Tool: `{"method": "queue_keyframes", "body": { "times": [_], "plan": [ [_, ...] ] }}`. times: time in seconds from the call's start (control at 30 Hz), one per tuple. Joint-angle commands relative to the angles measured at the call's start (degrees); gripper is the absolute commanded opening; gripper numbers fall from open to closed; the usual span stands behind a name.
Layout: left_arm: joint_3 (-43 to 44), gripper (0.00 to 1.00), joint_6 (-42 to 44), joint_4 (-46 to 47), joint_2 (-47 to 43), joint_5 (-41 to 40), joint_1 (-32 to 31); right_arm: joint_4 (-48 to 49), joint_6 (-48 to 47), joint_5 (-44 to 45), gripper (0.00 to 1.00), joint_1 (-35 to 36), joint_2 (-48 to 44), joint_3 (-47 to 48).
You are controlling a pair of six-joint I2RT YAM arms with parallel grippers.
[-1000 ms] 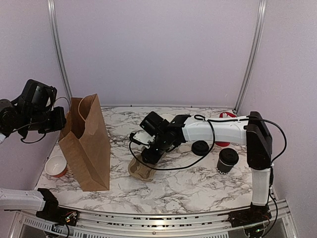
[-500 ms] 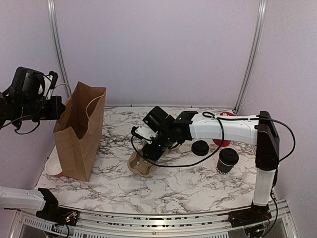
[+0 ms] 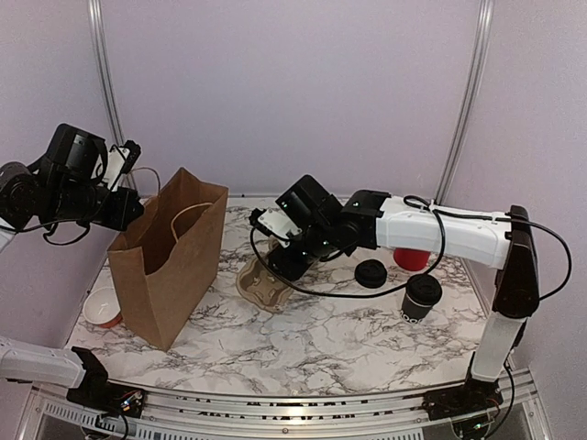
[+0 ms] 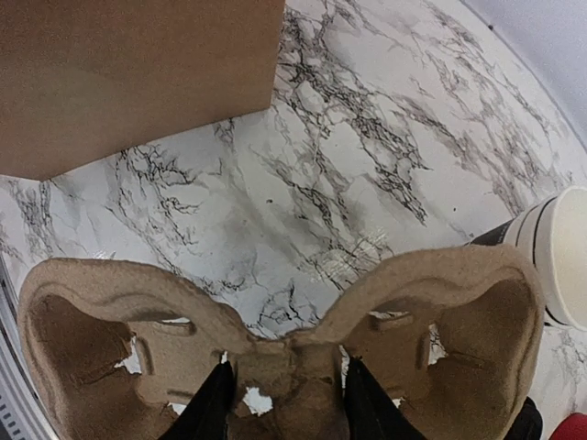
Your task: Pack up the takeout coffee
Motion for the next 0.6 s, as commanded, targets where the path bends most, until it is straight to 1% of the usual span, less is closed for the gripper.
{"method": "queue_keyframes", "body": {
  "times": [0.0,0.27,0.3,0.47,0.57],
  "plan": [
    [-2.6,0.0,0.9,4.2,-0.5,5.0,-1.1,-0.1,1.5,2.8,0.39,0.5,-3.8,0.8],
    [-5.8,0.0,-1.6,9.2,-1.5,7.2,-3.8,-1.6,2.2,6.4,0.39,0.5,-6.7,2.1],
    [-5.9,0.0,-1.7,9.7,-1.4,7.2,-5.8,-1.8,2.3,6.9,0.39,0.4,-7.0,2.4],
    [-6.8,0.0,-2.7,10.9,0.0,6.9,-9.3,-2.9,2.4,8.4,0.39,0.5,-8.1,3.7],
    [-7.5,0.0,-3.6,12.0,0.8,5.2,-11.9,-3.9,2.6,10.0,0.39,0.5,-8.8,4.2]
  ]
}}
